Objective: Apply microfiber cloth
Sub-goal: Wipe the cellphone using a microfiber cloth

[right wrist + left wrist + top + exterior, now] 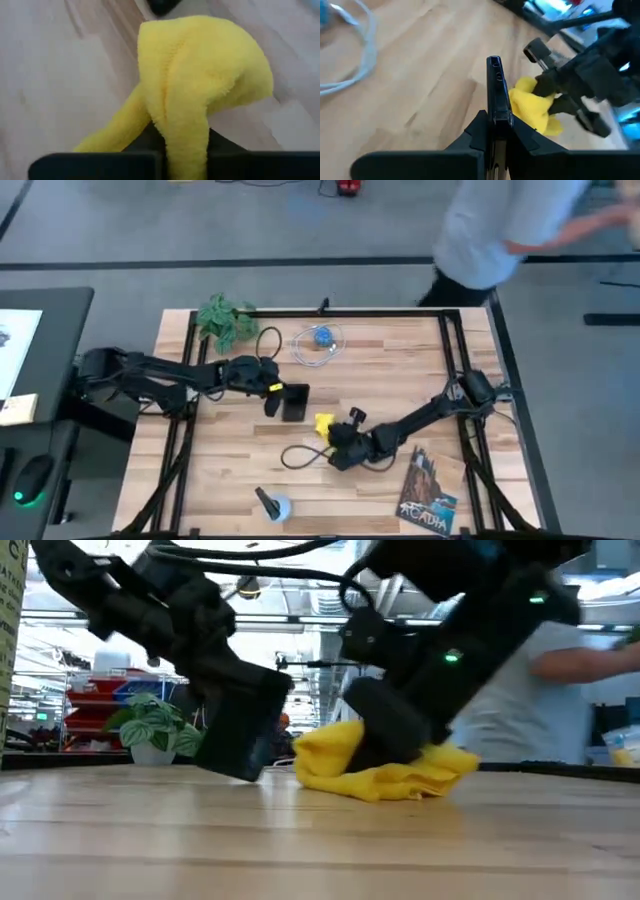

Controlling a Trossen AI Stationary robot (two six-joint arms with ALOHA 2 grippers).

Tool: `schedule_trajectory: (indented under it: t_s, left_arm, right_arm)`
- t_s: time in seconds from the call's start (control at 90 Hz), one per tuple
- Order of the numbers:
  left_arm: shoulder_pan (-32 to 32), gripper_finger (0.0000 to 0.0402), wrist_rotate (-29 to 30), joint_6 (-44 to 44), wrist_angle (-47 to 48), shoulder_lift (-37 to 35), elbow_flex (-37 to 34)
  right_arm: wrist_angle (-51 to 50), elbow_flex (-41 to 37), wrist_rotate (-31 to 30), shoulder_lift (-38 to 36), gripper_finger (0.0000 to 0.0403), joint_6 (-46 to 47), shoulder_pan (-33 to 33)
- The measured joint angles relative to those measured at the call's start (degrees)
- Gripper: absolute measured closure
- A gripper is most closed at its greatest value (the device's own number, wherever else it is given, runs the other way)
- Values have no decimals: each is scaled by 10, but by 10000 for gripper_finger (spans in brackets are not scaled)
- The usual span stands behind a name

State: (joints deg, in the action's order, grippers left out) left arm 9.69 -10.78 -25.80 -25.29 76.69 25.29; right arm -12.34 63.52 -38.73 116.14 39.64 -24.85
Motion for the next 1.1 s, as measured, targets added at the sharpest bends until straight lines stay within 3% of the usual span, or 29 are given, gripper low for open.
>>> schedule_trajectory:
  t_s: [0.189,0.267,0.367,0.511,0.667,0.756,1.1]
  left_arm:
    - [8,390,-73,-59,-210,150,0]
    - [8,390,-86,-82,-283,210,3]
    - [8,390,-102,-110,-347,274,13]
    - [8,390,-120,-137,-407,336,30]
    - [8,390,-122,-139,-425,351,34]
    - [8,390,-122,-135,-426,346,33]
    - [8,382,-113,-131,-424,335,32]
  right_arm:
    - [-52,-1,-123,-67,392,62,-35]
    - [-45,-1,-178,-86,394,52,-34]
    - [-17,5,-206,-90,394,-3,-18]
    - [26,29,-210,-89,394,-104,28]
    - [21,31,-209,-89,394,-132,75]
    - [19,31,-164,-89,394,-145,89]
    - [36,41,-71,-5,394,-148,37]
